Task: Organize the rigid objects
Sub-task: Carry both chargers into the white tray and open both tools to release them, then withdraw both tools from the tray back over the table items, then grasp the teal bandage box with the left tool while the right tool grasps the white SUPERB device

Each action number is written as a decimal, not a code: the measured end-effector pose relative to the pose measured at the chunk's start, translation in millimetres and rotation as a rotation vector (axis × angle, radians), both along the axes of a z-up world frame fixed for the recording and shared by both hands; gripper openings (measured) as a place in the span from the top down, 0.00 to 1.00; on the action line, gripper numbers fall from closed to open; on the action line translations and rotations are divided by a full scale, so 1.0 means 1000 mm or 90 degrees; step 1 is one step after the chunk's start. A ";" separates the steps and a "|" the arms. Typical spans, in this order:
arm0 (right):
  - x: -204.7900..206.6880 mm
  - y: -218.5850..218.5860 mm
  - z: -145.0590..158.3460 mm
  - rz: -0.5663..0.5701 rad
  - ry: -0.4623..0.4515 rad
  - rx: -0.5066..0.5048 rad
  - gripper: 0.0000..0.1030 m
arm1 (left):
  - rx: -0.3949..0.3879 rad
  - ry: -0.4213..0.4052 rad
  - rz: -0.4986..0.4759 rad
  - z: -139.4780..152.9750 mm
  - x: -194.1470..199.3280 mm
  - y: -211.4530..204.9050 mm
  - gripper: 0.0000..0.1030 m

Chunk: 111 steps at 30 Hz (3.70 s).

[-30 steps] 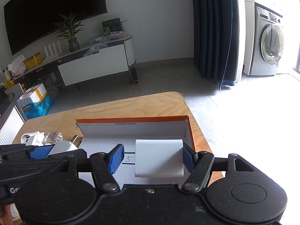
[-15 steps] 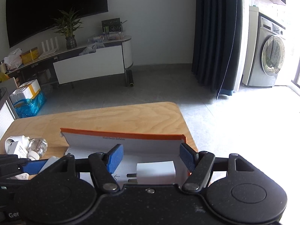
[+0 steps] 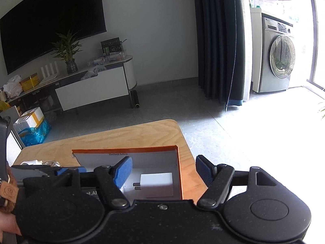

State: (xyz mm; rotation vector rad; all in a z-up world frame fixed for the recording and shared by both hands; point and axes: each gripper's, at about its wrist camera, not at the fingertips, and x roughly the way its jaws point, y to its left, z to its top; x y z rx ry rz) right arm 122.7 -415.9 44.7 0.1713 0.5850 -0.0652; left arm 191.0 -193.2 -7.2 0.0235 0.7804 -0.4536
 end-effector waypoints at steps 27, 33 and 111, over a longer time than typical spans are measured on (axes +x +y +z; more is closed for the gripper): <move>-0.052 0.042 0.007 0.036 0.024 0.012 0.11 | 0.048 -0.018 0.117 0.032 -0.074 0.061 0.00; -0.057 0.056 0.005 0.059 0.034 0.016 0.11 | 0.054 -0.020 0.143 0.032 -0.088 0.079 0.00; -0.068 0.212 -0.033 0.383 0.128 0.024 0.11 | 0.001 -0.008 0.377 -0.016 -0.124 0.247 0.30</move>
